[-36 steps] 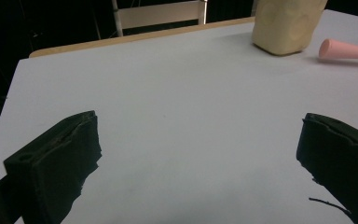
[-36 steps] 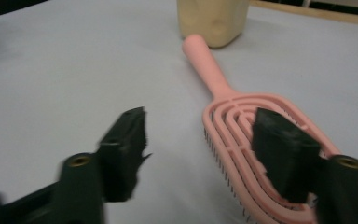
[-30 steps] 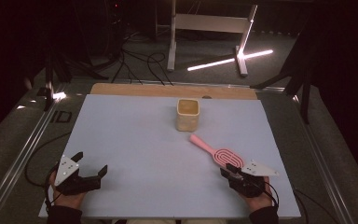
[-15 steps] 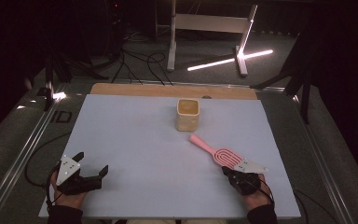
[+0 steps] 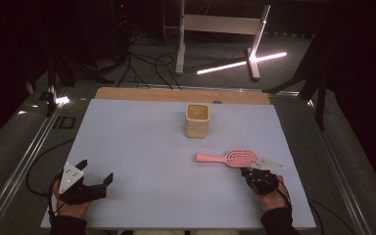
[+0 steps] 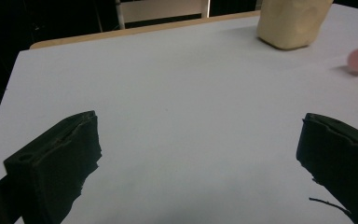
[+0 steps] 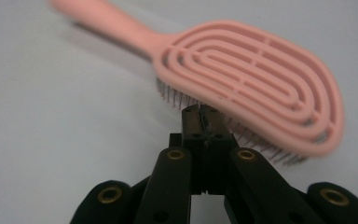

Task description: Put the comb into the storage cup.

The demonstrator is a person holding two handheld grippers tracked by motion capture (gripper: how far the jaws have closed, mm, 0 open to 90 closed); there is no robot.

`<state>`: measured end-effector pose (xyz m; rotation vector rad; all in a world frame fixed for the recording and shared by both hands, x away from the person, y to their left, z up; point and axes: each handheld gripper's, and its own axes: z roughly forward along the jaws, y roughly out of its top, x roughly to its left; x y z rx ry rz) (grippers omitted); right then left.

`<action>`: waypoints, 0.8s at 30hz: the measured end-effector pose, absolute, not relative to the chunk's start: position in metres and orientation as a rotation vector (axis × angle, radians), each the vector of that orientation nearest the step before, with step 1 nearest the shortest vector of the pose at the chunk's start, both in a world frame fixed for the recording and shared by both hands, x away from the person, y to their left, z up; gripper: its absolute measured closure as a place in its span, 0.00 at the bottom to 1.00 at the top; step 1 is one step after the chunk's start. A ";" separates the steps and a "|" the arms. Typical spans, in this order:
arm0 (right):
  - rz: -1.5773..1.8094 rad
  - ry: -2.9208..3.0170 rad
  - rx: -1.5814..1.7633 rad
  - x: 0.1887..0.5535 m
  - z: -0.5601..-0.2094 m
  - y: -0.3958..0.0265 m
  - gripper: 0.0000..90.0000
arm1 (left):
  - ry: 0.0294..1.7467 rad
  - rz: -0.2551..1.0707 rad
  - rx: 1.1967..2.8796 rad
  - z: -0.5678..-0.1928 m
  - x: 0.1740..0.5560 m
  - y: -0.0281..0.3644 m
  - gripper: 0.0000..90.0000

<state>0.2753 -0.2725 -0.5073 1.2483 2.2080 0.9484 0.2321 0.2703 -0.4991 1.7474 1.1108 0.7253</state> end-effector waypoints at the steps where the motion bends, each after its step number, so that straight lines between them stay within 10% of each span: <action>1: 0.934 2.199 1.272 0.282 -0.508 -0.274 1.00 | 1.111 0.725 1.747 -0.499 0.232 0.270 0.00; 24: 0.862 2.166 1.395 0.342 -0.503 -0.259 1.00 | 1.115 0.722 1.743 -0.500 0.233 0.271 0.00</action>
